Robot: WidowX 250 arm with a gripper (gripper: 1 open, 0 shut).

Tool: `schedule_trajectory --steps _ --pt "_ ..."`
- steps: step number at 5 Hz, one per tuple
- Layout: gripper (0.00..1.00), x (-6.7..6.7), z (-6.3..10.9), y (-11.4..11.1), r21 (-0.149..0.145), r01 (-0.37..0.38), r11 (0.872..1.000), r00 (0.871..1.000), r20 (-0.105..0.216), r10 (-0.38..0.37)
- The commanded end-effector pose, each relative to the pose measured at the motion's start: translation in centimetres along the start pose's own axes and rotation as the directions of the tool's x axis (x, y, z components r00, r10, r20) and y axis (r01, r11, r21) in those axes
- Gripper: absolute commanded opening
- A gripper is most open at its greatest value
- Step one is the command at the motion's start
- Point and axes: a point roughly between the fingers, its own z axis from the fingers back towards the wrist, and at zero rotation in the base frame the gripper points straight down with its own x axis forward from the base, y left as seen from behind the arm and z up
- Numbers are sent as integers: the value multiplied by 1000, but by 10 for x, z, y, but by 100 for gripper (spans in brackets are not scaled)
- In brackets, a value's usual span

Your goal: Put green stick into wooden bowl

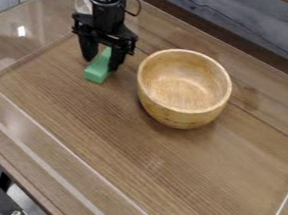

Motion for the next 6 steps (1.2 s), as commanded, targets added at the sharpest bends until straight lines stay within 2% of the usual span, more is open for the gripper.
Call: schedule_trajectory --steps 1,6 --pt "0 11 13 1 10 -2 1000 999 54 1" --pt "0 9 22 -3 -5 -33 999 999 -3 33"
